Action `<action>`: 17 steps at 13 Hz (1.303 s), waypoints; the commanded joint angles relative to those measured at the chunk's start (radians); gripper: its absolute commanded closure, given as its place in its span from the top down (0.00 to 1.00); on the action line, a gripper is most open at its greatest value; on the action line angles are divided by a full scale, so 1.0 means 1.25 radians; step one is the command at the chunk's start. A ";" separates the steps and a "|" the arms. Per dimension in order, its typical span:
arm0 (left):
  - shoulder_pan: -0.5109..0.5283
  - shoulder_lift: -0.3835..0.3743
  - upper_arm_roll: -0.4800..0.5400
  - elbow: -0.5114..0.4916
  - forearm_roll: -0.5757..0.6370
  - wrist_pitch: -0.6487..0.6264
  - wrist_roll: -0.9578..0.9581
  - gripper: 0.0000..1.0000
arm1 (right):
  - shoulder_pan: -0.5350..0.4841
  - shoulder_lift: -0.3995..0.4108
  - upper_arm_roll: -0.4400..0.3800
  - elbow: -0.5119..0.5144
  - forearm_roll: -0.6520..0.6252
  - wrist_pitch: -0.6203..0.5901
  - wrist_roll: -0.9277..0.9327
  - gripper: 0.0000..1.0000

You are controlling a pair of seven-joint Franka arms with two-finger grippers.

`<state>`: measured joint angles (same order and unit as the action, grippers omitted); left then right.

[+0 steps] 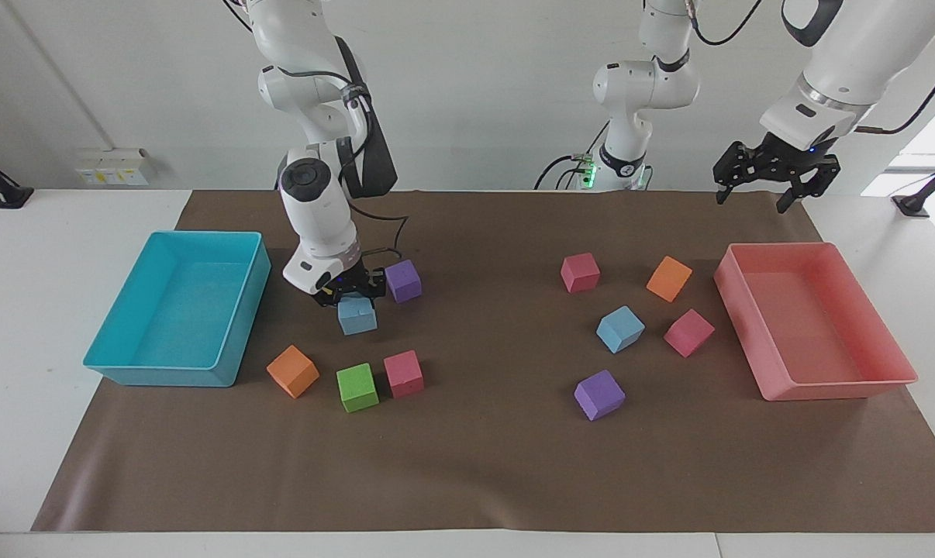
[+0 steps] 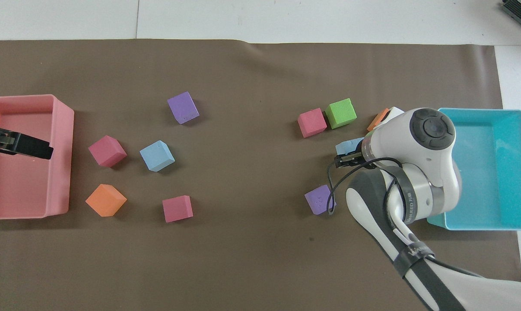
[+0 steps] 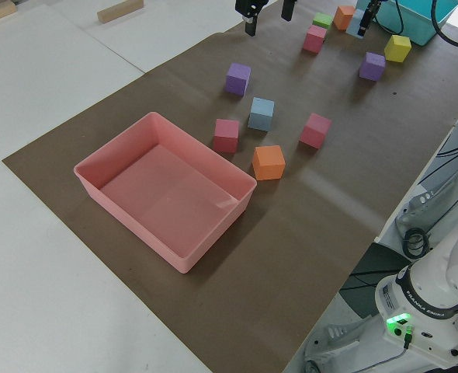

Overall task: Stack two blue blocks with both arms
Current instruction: 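Close the right gripper on the light blue cube and lift it, then carry the light blue cube to the table center and release it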

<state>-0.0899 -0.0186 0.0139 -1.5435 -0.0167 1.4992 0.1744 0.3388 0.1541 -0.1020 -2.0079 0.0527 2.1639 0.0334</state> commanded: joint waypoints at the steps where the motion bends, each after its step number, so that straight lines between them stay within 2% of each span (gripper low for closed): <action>1: -0.015 -0.022 0.009 -0.026 0.010 0.014 -0.008 1.00 | 0.010 0.024 0.002 0.086 -0.022 -0.064 0.026 0.00; 5: -0.015 -0.022 0.009 -0.026 0.010 0.014 -0.008 1.00 | 0.054 0.061 0.003 0.165 -0.021 -0.093 0.094 0.00; 10: -0.015 -0.022 0.009 -0.026 0.010 0.014 -0.008 1.00 | 0.148 0.208 0.003 0.352 -0.015 -0.168 0.240 0.00; 12: -0.015 -0.022 0.009 -0.026 0.010 0.014 -0.009 1.00 | 0.183 0.267 0.006 0.416 -0.013 -0.170 0.318 0.00; 17: -0.015 -0.022 0.009 -0.026 0.010 0.014 -0.009 1.00 | 0.199 0.338 0.075 0.434 -0.011 -0.102 0.438 0.00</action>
<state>-0.0899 -0.0186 0.0139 -1.5435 -0.0167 1.4992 0.1743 0.5999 0.5407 -0.0464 -1.4992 0.0434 2.0199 0.5249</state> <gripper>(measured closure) 0.000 0.414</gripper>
